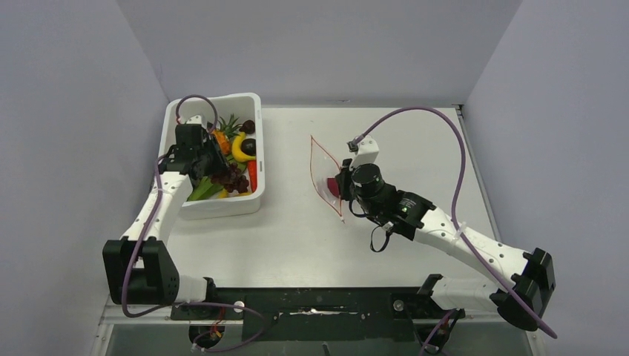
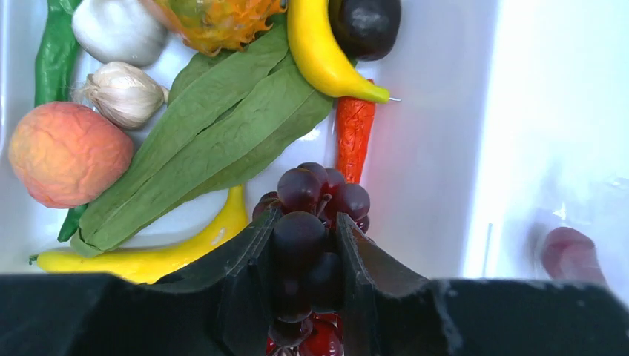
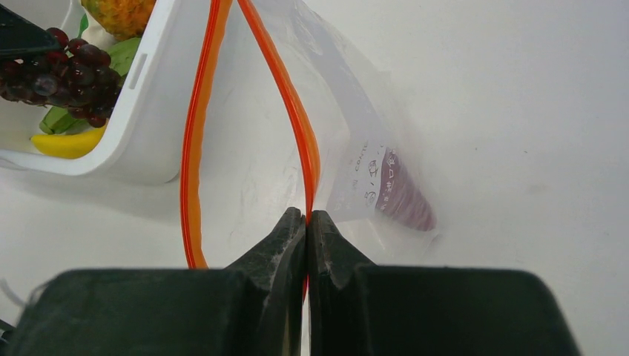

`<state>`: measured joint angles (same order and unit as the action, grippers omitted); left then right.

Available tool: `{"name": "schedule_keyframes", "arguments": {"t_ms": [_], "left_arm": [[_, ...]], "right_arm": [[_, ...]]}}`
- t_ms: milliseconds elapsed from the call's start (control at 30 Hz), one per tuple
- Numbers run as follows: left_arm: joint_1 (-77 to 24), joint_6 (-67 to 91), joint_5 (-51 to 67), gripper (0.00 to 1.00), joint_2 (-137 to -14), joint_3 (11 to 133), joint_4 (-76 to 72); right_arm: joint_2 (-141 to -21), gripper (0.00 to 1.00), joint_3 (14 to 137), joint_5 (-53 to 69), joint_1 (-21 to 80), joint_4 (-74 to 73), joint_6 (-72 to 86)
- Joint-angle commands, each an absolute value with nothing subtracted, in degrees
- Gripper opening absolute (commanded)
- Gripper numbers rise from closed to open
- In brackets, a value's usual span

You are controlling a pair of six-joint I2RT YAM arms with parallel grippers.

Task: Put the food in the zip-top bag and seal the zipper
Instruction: Pick up the fake fruit from the bin.

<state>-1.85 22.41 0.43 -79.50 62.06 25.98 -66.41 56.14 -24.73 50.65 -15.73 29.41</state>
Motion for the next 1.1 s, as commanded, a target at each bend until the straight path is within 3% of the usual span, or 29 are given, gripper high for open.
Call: {"name": "schedule_keyframes", "arguments": {"t_ms": [0,800,1067], "left_arm": [[-2.0,24.3,0.3,0.18,-75.4,61.8,22.4],[-4.1,24.2,7.1,0.17,-67.9,72.3,27.2],[-4.3,26.5,15.8,0.17,-64.4,74.5,26.6]], "right_arm": [[-67.2,0.00,59.8,-27.0,50.5,-14.7,30.3],[-75.3,0.00,68.0,-26.0,50.6,-19.8,36.1],[-76.0,0.00,68.1,-24.5,50.8,-17.3,37.3]]}}
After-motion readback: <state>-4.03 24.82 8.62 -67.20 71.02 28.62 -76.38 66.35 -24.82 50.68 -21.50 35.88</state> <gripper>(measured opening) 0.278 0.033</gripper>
